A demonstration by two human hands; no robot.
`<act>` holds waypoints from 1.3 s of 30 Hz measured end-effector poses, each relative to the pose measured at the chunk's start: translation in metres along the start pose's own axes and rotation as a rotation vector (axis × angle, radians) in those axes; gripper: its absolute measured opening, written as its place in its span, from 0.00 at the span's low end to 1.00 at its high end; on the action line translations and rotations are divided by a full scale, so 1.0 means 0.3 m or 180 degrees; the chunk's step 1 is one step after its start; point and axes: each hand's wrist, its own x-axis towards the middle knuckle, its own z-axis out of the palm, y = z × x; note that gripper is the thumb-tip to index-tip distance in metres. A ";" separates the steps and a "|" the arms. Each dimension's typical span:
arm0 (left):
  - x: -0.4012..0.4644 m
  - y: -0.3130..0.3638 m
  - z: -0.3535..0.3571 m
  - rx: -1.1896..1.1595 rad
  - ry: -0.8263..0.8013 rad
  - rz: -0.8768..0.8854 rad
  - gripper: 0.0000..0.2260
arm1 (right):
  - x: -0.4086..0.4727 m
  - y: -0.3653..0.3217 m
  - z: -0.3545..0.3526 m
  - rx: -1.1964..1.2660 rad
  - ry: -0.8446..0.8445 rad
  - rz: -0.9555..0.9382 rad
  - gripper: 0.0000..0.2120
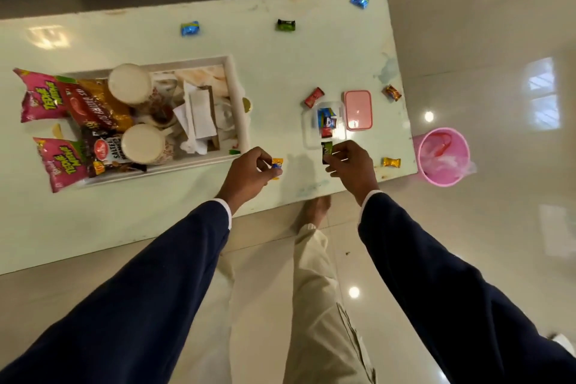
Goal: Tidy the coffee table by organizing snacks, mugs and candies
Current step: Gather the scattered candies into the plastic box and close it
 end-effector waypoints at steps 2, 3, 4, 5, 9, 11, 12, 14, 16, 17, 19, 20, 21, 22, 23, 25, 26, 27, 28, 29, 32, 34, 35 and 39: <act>0.049 0.062 0.079 -0.0026 0.0092 -0.0017 0.10 | 0.086 0.001 -0.056 -0.0077 0.0056 -0.0084 0.07; 0.073 0.095 0.119 -0.0031 0.0165 -0.0031 0.10 | 0.128 0.001 -0.079 -0.0103 0.0071 -0.0109 0.08; 0.094 0.126 0.152 -0.0025 0.0238 -0.0031 0.10 | 0.160 -0.001 -0.094 -0.0124 0.0060 -0.0130 0.08; 0.121 0.166 0.193 0.0001 0.0310 -0.0029 0.10 | 0.196 0.000 -0.114 -0.0144 0.0017 -0.0145 0.09; 0.222 0.305 0.329 0.0115 0.0548 -0.0067 0.12 | 0.297 0.008 -0.152 -0.0395 -0.0345 -0.0274 0.09; 0.268 0.350 0.376 0.0279 0.0655 -0.0096 0.14 | 0.333 0.009 -0.168 -0.0601 -0.0541 -0.0377 0.10; 0.284 0.360 0.388 0.0396 0.0766 -0.0130 0.16 | 0.348 0.012 -0.176 -0.0699 -0.0596 -0.0434 0.10; 0.300 0.364 0.390 0.0591 0.1007 -0.0202 0.16 | 0.370 0.016 -0.203 -0.0745 -0.0537 -0.0517 0.08; 0.306 0.351 0.369 0.0694 0.1216 -0.0215 0.12 | 0.397 0.016 -0.237 -0.0584 -0.0423 -0.0513 0.04; 0.303 0.346 0.348 0.0718 0.1293 -0.0208 0.10 | 0.411 0.011 -0.251 -0.0513 -0.0392 -0.0505 0.04; 0.298 0.339 0.297 0.0783 0.1358 -0.0189 0.06 | 0.438 -0.013 -0.267 -0.0492 -0.0384 -0.0534 0.04; 0.305 0.340 0.257 0.0822 0.1403 -0.0171 0.05 | 0.459 -0.042 -0.265 -0.0491 -0.0399 -0.0571 0.04; 0.312 0.345 0.215 0.0861 0.1451 -0.0142 0.05 | 0.483 -0.074 -0.259 -0.0495 -0.0415 -0.0630 0.03; 0.327 0.355 0.164 0.0892 0.1501 -0.0098 0.05 | 0.510 -0.119 -0.250 -0.0505 -0.0433 -0.0726 0.03; 0.343 0.367 0.113 0.0907 0.1540 -0.0059 0.05 | 0.536 -0.167 -0.236 -0.0516 -0.0464 -0.0836 0.04; 0.392 0.392 0.002 0.0983 0.1618 0.0081 0.06 | 0.603 -0.269 -0.185 -0.0542 -0.0546 -0.1087 0.03; 0.414 0.403 -0.028 0.1114 0.1617 0.0160 0.06 | 0.628 -0.296 -0.173 -0.0568 -0.0557 -0.1196 0.03; 0.448 0.413 -0.087 0.1307 0.1727 0.0244 0.08 | 0.669 -0.344 -0.134 -0.0623 -0.0545 -0.1343 0.03; 0.489 0.421 -0.149 0.1564 0.1845 0.0279 0.09 | 0.712 -0.392 -0.093 -0.0742 -0.0525 -0.1484 0.03; 0.531 0.426 -0.202 0.1824 0.1933 0.0221 0.11 | 0.750 -0.431 -0.060 -0.0888 -0.0510 -0.1594 0.05; 0.648 0.402 -0.362 0.2137 0.2091 -0.0240 0.18 | 0.866 -0.548 0.063 -0.1384 -0.0503 -0.1954 0.15; 0.697 0.364 -0.423 0.2023 0.2191 -0.0445 0.20 | 0.920 -0.587 0.122 -0.1649 -0.0452 -0.2138 0.20; 0.717 0.339 -0.446 0.1930 0.2248 -0.0496 0.21 | 0.941 -0.594 0.151 -0.1770 -0.0428 -0.2209 0.21; 0.773 0.273 -0.499 0.1980 0.2192 -0.0596 0.22 | 0.980 -0.573 0.218 -0.2326 -0.0628 -0.2434 0.21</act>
